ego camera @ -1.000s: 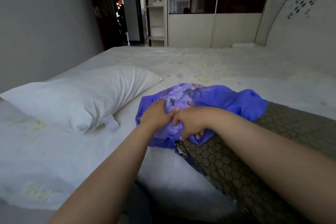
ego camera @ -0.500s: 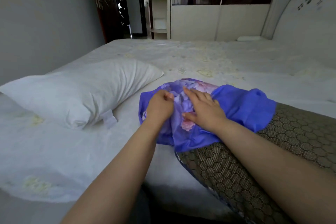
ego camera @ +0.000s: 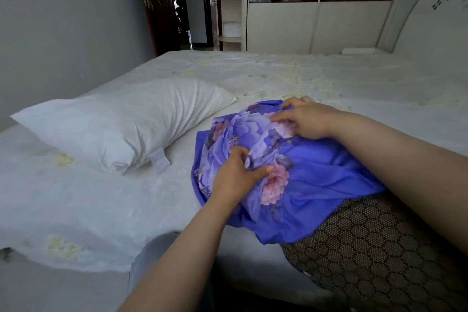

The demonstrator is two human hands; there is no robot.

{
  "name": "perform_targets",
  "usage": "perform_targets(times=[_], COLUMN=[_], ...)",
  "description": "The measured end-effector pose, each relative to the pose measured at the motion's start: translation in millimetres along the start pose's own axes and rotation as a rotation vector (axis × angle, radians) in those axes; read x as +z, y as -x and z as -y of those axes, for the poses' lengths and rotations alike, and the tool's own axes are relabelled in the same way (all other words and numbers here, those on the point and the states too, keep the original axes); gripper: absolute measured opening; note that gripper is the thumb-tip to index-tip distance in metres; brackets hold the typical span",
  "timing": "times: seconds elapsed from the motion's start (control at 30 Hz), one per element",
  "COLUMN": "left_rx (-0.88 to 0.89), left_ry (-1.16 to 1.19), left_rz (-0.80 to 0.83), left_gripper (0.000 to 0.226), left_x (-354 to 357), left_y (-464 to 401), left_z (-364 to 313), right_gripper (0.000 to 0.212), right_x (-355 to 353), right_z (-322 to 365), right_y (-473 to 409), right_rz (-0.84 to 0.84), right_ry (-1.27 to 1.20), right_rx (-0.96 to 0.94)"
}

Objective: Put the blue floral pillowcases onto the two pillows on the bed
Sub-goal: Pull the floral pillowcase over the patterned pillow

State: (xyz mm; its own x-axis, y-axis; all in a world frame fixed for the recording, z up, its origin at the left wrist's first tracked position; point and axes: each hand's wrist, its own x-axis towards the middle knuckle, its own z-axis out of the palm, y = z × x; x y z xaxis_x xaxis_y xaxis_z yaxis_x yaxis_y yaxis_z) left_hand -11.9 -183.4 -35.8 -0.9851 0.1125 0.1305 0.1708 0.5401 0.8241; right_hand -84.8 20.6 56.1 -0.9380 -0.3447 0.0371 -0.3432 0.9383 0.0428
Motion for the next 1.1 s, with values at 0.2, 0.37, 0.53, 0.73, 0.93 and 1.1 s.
perform_targets(times=[0.2,0.37,0.53,0.73,0.93,1.1], left_rx=[0.040,0.065,0.044,0.283,0.423,0.479], left_ry=[-0.248,-0.265,-0.092,-0.344,-0.270,-0.241], left_rz=[-0.154,-0.213,-0.158,-0.257,-0.400,-0.420], left_gripper=[0.040,0.026,0.018,0.040,0.034,0.022], left_x=[7.2,-7.6,-17.1,23.0,61.7,90.0], left_y=[1.4,-43.2,-103.3,-87.3,-31.2,-10.7], left_z=[3.7,-10.1,-31.0,-12.3,-63.6,-74.5], right_gripper=[0.013,0.032,0.026,0.020,0.027,0.050], right_x=[16.9,-9.9,-57.3,0.4,61.6,56.1], right_z=[-1.2,-5.3,-6.3,-32.8,-52.4,-52.2], right_y=[-0.3,6.0,20.3,35.4,55.2,66.7], right_rz=[-0.102,-0.070,0.185,-0.188,-0.603,-0.643], right_ry=[-0.137,-0.250,-0.581,-0.137,-0.133,-0.234], right_rx=[-0.009,0.097,0.102,0.200,0.301,0.377])
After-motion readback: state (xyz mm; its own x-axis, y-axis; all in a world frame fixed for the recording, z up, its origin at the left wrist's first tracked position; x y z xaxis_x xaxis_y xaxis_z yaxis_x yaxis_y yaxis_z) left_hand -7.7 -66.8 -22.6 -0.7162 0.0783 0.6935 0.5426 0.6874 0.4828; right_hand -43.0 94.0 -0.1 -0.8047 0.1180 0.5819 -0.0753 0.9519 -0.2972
